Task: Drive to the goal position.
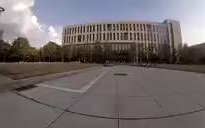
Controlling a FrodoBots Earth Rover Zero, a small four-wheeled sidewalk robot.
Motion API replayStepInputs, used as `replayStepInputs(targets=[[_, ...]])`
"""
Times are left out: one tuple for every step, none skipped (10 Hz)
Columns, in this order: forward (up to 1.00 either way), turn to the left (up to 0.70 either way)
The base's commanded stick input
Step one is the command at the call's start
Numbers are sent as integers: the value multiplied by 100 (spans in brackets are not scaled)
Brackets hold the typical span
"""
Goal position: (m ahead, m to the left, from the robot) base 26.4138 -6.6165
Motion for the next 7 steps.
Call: replayStepInputs(targets=[[70,0],[70,0],[70,0],[70,0],[70,0],[70,0],[70,0]])
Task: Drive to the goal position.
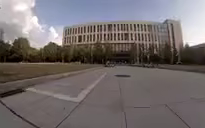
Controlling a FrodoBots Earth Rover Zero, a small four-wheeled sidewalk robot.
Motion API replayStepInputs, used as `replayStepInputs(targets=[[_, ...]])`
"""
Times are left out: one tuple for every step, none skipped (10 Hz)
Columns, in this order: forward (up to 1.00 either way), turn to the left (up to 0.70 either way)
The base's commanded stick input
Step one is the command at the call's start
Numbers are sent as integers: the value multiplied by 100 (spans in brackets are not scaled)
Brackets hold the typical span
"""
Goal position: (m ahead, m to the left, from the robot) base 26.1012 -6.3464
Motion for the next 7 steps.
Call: replayStepInputs(targets=[[70,0],[70,0],[70,0],[70,-11],[70,-14],[70,-14],[70,-14]])
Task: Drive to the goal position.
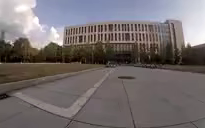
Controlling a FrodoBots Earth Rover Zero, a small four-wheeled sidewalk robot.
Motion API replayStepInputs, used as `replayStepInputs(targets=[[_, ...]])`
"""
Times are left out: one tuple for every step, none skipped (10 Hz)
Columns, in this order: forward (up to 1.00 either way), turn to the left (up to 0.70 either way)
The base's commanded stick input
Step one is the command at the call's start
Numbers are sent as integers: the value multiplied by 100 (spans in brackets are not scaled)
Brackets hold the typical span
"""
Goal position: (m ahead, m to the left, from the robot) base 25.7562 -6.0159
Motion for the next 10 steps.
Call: replayStepInputs(targets=[[70,-14],[70,-14],[70,-14],[70,-14],[70,-14],[70,-12],[70,-1],[70,0],[70,0],[70,0]])
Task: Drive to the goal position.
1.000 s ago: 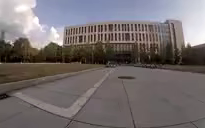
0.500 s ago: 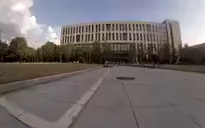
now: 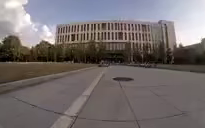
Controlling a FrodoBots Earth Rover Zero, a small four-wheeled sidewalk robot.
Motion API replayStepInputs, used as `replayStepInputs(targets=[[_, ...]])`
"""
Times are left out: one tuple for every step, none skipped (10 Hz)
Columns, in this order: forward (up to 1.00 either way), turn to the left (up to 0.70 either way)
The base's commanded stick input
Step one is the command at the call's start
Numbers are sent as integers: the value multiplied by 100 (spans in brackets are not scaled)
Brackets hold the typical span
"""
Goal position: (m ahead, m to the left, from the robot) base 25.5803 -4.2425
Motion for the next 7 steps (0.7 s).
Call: replayStepInputs(targets=[[70,0],[70,0],[70,0],[70,0],[70,0],[70,0],[70,0]])
